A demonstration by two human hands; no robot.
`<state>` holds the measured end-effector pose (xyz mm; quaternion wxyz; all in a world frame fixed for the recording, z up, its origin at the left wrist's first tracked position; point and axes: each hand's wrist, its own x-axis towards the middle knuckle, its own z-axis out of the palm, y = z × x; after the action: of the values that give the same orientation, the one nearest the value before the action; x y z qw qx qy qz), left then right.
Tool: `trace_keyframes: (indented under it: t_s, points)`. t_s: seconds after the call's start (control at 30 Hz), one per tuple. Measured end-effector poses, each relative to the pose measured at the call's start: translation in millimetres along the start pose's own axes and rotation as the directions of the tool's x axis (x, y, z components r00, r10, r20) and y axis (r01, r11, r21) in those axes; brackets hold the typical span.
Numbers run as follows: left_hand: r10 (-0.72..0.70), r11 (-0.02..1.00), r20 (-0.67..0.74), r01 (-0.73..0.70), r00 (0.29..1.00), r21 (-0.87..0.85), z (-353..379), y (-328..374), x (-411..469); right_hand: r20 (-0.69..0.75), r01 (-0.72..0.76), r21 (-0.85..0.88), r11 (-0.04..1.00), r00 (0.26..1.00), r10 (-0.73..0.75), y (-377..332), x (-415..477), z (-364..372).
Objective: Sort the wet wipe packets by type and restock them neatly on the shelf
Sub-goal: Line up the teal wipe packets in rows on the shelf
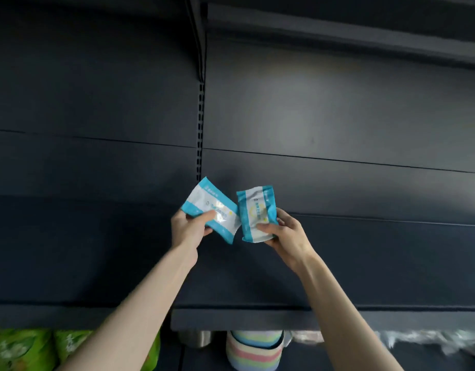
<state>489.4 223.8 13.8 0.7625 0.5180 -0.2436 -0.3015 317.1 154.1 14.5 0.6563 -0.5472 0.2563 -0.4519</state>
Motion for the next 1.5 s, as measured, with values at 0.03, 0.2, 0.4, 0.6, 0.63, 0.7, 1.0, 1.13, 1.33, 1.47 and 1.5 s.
trace_keyframes:
  t_s: [0.03, 0.2, 0.4, 0.6, 0.63, 0.7, 1.0, 1.13, 1.33, 1.47, 1.5]
  points:
    - [-0.008, 1.000, 0.001, 0.008, 1.000, 0.003, 8, -4, 10, -0.011, 0.006, -0.030, 1.000, 1.000, -0.006, 0, 14, -6]
    - [-0.056, 0.995, 0.063, 0.050, 0.996, 0.081, 34, -25, 62, -0.050, 0.020, -0.150, 0.988, 0.998, -0.028, 3, 75, -30]
    - [-0.140, 0.980, 0.159, 0.114, 0.977, 0.166, 42, -45, 118, -0.113, 0.070, -0.360, 0.930, 0.987, -0.118, 8, 130, -38]
    - [-0.055, 0.898, 0.221, -0.049, 0.974, 0.437, 39, -49, 141, -0.098, 0.128, -0.437, 0.891, 0.977, -0.188, 7, 156, -46]
    - [-0.047, 0.893, 0.234, -0.064, 0.971, 0.445, 39, -49, 142, -0.092, 0.133, -0.440, 0.888, 0.977, -0.192, 7, 157, -48]
    - [-0.023, 0.898, 0.247, -0.089, 0.969, 0.431, 42, -50, 144, -0.086, 0.143, -0.441, 0.886, 0.976, -0.200, 8, 160, -52]
    - [0.170, 0.714, 0.270, -0.308, 0.948, 0.629, 61, -73, 169, -0.120, 0.128, -0.556, 0.821, 0.965, -0.232, 13, 174, -65]
    - [0.228, 0.545, 0.294, -0.372, 0.928, 0.751, 63, -72, 173, -0.112, 0.129, -0.597, 0.792, 0.964, -0.241, 18, 178, -70]
    - [0.243, 0.510, 0.285, -0.373, 0.927, 0.776, 56, -62, 166, -0.099, 0.135, -0.613, 0.778, 0.964, -0.246, 26, 184, -70]
    - [0.367, 0.480, 0.301, -0.456, 0.880, 0.749, 56, -57, 154, -0.053, 0.149, -0.607, 0.780, 0.972, -0.227, 30, 188, -55]
    - [0.347, 0.506, 0.323, -0.466, 0.880, 0.726, 58, -57, 151, -0.039, 0.152, -0.622, 0.768, 0.974, -0.225, 33, 189, -50]
